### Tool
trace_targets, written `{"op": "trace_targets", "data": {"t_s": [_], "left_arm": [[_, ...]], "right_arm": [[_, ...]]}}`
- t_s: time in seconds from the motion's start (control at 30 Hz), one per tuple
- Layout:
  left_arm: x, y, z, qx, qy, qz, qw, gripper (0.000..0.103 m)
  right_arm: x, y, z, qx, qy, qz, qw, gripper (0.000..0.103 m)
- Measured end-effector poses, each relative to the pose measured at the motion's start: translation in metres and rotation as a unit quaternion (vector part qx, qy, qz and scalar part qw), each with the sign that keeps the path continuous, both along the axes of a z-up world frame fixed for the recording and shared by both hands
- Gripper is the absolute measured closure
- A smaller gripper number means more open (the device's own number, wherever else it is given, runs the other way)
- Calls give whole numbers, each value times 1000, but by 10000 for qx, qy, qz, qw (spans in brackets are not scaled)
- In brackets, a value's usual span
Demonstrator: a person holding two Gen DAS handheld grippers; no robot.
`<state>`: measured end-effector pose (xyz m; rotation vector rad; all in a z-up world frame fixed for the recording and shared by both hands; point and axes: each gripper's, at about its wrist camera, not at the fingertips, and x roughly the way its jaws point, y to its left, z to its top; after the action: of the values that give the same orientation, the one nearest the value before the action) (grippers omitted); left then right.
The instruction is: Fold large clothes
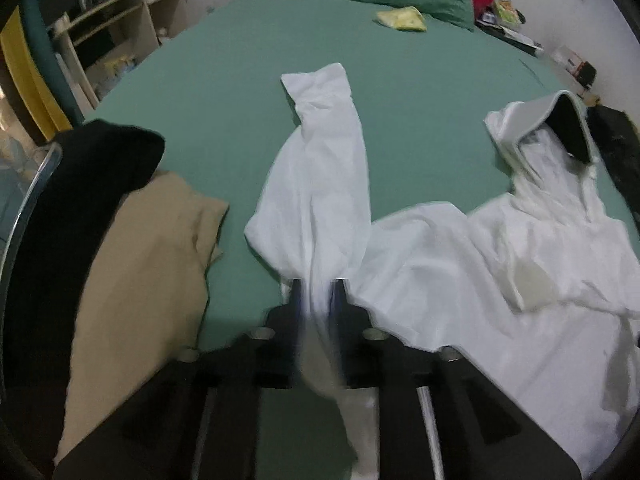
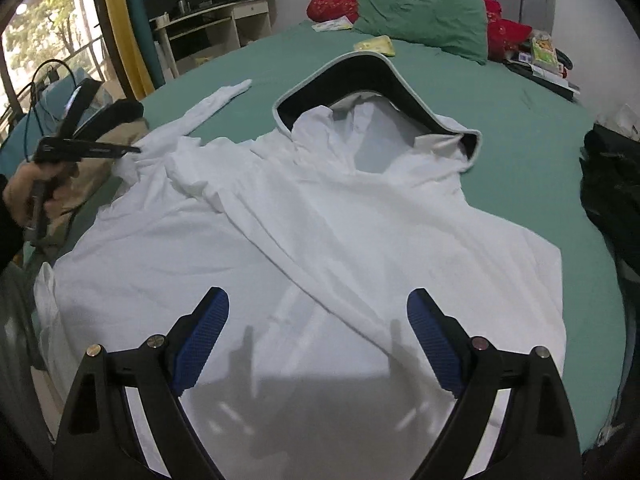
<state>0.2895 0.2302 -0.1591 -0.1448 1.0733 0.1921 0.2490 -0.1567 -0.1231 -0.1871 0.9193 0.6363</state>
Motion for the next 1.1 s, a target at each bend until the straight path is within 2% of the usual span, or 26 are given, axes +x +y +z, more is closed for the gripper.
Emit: {"op": "trace_targets", "data": {"t_s": [0.03, 0.07, 0.13, 0.2, 0.27, 0.4, 0.43, 0.47, 0.5, 0.53, 0.57, 0.6, 0.7, 0.83, 1.0, 1.1], "left_arm": [[1, 0, 6, 20, -70, -22, 10000, 45], [5, 0, 14, 86, -205, -42, 9997, 41], [25, -5, 26, 259, -496, -143, 9983, 41], [60, -9, 27, 77, -636, -246, 9976, 41], [88, -8, 16, 14, -582, -262, 9980, 41], [140, 8, -24, 274, -254, 171, 9992, 41], [147, 12, -32, 362, -144, 271, 9989, 43], [150, 18, -37, 358, -140, 365, 9986, 51], [150, 22, -34, 282, -348, 436, 9980, 66], [149, 23, -31, 322, -393, 501, 9975, 100], [148, 25, -27, 289, -434, 531, 9972, 99], [143, 26, -19, 177, -607, 600, 9962, 99], [128, 21, 17, 186, -1095, 747, 9910, 100], [110, -10, 83, 123, -1732, 688, 9824, 99], [94, -119, 156, -103, -2372, -330, 9709, 99], [83, -195, 172, -418, -2473, -993, 9629, 99]], "right_arm": [[1, -3, -2, 73, 22, -60, 10000, 12], [1, -6, -3, 120, 37, -99, 9999, 12], [4, -9, -9, 198, 71, -176, 9996, 12], [6, -12, -11, 206, 100, -209, 9995, 12], [8, -15, -13, 155, 38, -247, 9996, 12], [25, -30, -18, 167, 54, -493, 9986, 12], [30, -34, -20, 198, 124, -554, 9982, 12], [33, -38, -21, 242, 138, -592, 9979, 12], [38, -42, -22, 282, 136, -676, 9972, 12], [40, -45, -23, 298, 163, -735, 9967, 12], [42, -49, -24, 350, 225, -788, 9960, 12], [43, -52, -24, 417, 250, -811, 9955, 12], [40, -55, -17, 454, 229, -844, 9951, 13], [33, -63, 5, 674, 9, -826, 9943, 13], [23, -96, 28, 1168, -120, -1030, 9877, 12], [15, -125, 36, 1323, -192, -1356, 9817, 12]]}}
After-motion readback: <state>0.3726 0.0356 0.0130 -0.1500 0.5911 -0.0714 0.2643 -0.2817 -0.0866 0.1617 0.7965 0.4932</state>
